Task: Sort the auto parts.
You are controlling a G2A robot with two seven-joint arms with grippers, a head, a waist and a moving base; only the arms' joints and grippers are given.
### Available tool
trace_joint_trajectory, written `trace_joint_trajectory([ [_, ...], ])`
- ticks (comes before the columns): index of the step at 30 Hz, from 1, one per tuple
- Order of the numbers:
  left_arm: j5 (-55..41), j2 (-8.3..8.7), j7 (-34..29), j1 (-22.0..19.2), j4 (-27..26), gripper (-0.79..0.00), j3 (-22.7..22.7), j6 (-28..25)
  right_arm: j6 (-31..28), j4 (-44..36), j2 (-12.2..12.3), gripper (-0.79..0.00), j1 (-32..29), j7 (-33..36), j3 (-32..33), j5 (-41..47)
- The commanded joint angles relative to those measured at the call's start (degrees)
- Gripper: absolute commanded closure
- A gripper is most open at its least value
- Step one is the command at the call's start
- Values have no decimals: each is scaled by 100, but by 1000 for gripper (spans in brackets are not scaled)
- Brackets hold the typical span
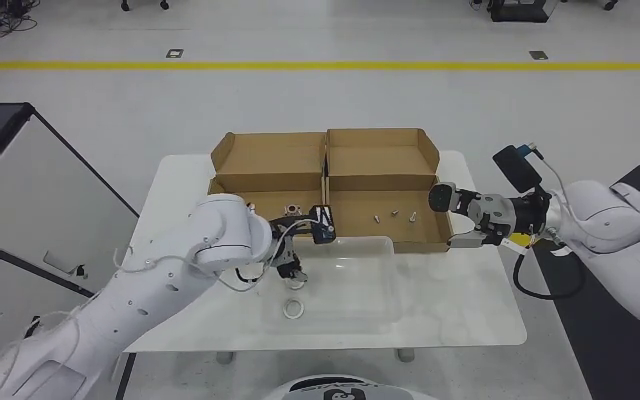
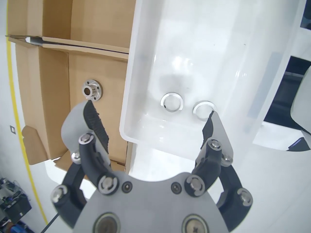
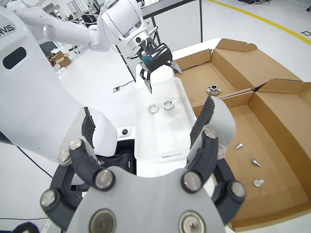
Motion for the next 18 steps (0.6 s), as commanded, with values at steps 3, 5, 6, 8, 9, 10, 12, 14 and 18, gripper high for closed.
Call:
trace_joint_trajectory([
  [3, -401, -15, -158, -662, 51, -785, 796, 161, 0, 2, -4, -785, -2, 0, 2, -6],
  [5, -630, -28, -221, -987, 165, -785, 1178, 224, 0, 2, -4, -785, -2, 0, 2, -6],
  [6, -737, -38, -220, -1156, 227, -785, 1347, 224, 0, 2, -4, -785, -2, 0, 2, -6],
  [8, -937, -60, -177, -1439, 375, -785, 1678, 180, 0, 2, -4, -785, -2, 0, 2, -6],
  [9, -939, -71, -151, -1601, 418, -785, 1846, 154, 0, 2, -4, -785, -2, 0, 2, -6],
  [10, -932, -74, -153, -1651, 432, -785, 1898, 156, 0, 2, -4, -785, -2, 0, 2, -6],
  [12, -932, -74, -153, -1651, 432, -785, 1898, 156, 0, 2, -4, -785, -2, 0, 2, -6],
  [14, -932, -74, -153, -1651, 432, -785, 1898, 156, 0, 2, -4, -785, -2, 0, 2, -6],
  [18, -801, -71, 129, -1562, 364, -785, 1961, -125, 0, 2, -4, -785, -2, 0, 2, -6],
])
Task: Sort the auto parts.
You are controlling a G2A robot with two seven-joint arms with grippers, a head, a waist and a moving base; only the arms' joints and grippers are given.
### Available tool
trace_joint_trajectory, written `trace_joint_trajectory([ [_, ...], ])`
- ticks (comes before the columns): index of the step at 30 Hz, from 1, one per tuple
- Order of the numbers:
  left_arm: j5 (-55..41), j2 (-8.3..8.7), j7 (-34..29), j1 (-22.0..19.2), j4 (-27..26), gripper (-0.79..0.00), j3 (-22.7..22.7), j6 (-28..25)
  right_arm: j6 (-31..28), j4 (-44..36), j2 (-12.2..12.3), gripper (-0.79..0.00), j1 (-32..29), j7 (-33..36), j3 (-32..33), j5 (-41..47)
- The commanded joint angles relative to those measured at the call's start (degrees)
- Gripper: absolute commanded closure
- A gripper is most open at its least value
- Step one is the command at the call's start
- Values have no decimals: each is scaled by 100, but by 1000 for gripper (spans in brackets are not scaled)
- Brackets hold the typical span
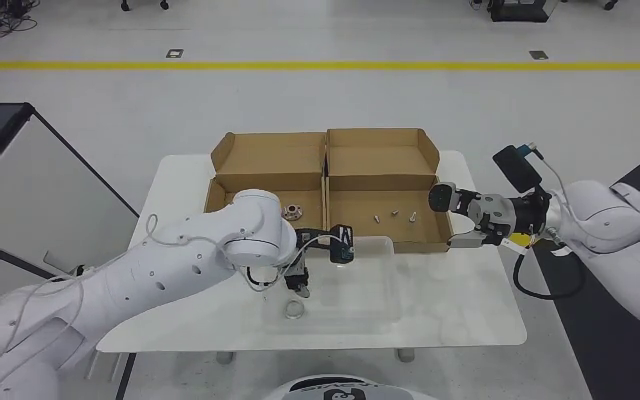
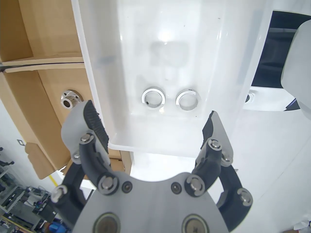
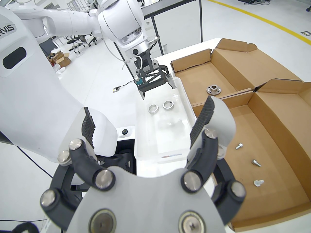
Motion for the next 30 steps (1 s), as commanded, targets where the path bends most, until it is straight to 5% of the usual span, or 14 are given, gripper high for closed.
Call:
trace_joint_trajectory([
  [1, 233, 9, 162, 28, -32, -785, 118, -162, 0, 2, -4, -785, -2, 0, 2, -6],
  [6, 425, 28, 325, -113, -136, -785, 447, -325, 0, 2, -4, -785, -2, 0, 2, -6],
  [15, 379, -58, 541, -365, 467, -785, 904, -541, 0, 2, -4, -785, -2, 0, 2, -6],
  [24, 573, -245, 503, -301, 879, -462, 1020, -503, 0, 2, -4, -785, -2, 0, 2, -6],
  [30, 794, -364, 399, -163, 1094, -388, 1020, -400, 0, 2, -4, -785, -2, 0, 2, -6],
])
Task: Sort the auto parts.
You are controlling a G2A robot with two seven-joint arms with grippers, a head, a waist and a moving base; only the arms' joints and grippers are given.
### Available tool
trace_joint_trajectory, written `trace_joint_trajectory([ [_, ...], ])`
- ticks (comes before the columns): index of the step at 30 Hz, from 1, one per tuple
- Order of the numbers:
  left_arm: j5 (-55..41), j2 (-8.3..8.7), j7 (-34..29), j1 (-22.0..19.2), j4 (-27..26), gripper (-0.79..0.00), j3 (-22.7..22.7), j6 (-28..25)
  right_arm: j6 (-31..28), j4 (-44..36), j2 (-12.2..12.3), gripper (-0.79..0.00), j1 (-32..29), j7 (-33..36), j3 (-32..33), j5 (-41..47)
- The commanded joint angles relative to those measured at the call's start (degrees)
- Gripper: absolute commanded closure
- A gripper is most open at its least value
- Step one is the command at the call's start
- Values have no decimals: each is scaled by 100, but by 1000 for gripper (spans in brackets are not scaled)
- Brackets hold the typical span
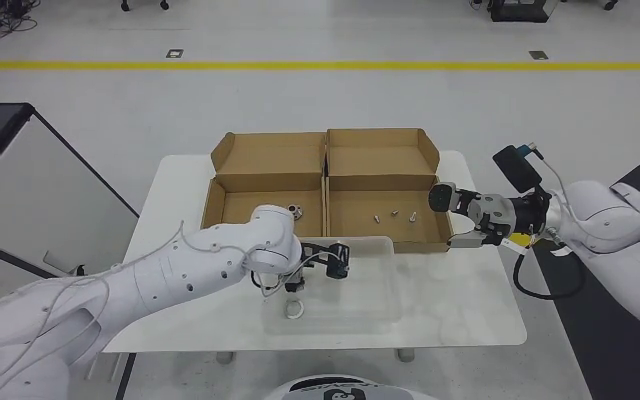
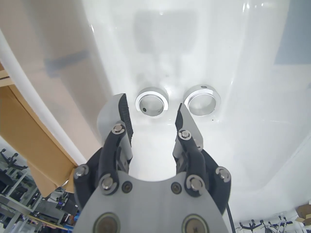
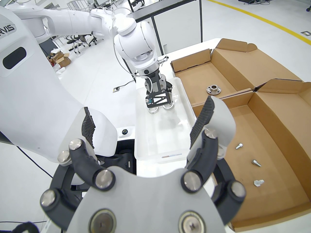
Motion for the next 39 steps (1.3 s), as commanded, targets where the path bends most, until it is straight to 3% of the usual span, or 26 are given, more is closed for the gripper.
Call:
trace_joint_trajectory([
  [1, 59, -42, -62, 39, 86, -385, 0, 63, 0, 2, -4, -785, -2, 0, 2, -6],
  [26, 515, -570, -499, 205, 845, -354, 0, 500, 0, 2, -4, -785, -2, 0, 2, -6],
  [39, 385, -673, 18, 301, 954, -357, 0, -18, 0, 2, -4, -785, -2, 0, 2, -6],
])
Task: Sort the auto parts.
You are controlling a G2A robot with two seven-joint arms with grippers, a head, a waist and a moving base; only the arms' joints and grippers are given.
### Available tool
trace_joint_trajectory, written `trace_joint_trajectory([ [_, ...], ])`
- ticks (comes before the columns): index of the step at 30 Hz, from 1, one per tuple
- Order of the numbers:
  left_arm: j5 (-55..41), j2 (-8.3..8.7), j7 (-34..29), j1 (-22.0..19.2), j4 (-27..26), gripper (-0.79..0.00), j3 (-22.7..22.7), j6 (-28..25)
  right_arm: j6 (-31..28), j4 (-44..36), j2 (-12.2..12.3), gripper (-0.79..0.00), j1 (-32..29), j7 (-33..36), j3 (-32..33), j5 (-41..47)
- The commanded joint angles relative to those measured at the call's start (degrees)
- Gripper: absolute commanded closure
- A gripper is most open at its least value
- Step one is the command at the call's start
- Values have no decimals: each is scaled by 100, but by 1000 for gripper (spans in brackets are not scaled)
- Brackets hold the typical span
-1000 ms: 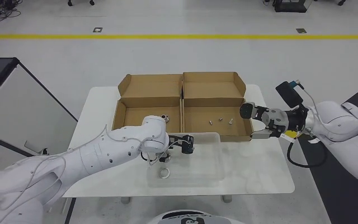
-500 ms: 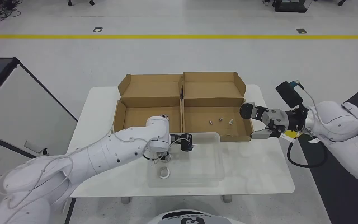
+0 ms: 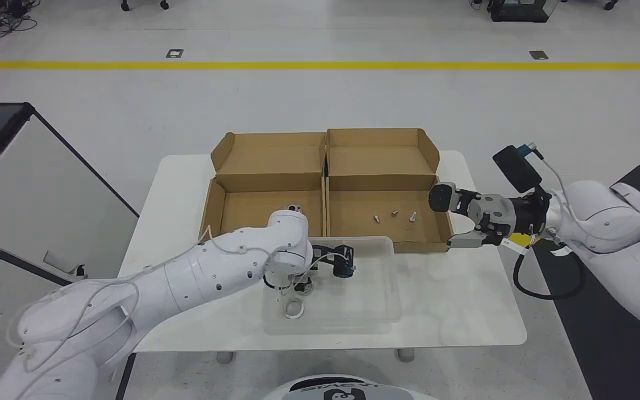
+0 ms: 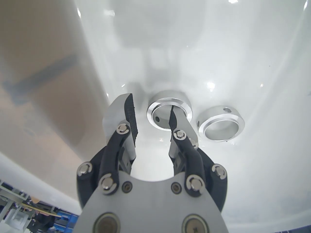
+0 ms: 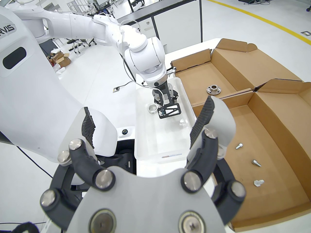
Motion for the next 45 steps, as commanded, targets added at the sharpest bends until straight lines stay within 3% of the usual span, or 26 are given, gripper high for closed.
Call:
trace_joint_trajectory([
  [1, -1, 3, 13, 2, 34, -351, 0, -11, 0, 2, -4, -785, -2, 0, 2, -6],
  [7, -131, 18, -37, -35, 71, -299, 0, 39, 0, 2, -4, -785, -2, 0, 2, -6],
  [24, -94, -72, -53, -18, 225, -308, 0, 54, 0, 2, -4, -785, -2, 0, 2, -6],
  [38, -124, -42, -67, -1, 193, -296, 0, 68, 0, 2, -4, -785, -2, 0, 2, -6],
  [40, -114, -58, -53, 8, 229, -268, 0, 54, 0, 2, -4, -785, -2, 0, 2, -6],
  [41, -118, -67, -59, -1, 248, -108, 0, 60, 0, 2, -4, -785, -2, 0, 2, -6],
  [42, -124, -76, -62, -20, 254, 0, 0, 64, 0, 2, -4, -785, -2, 0, 2, -6],
  [45, -200, -90, -79, -88, 276, 0, 0, 81, 0, 2, -4, -785, -2, 0, 2, -6],
])
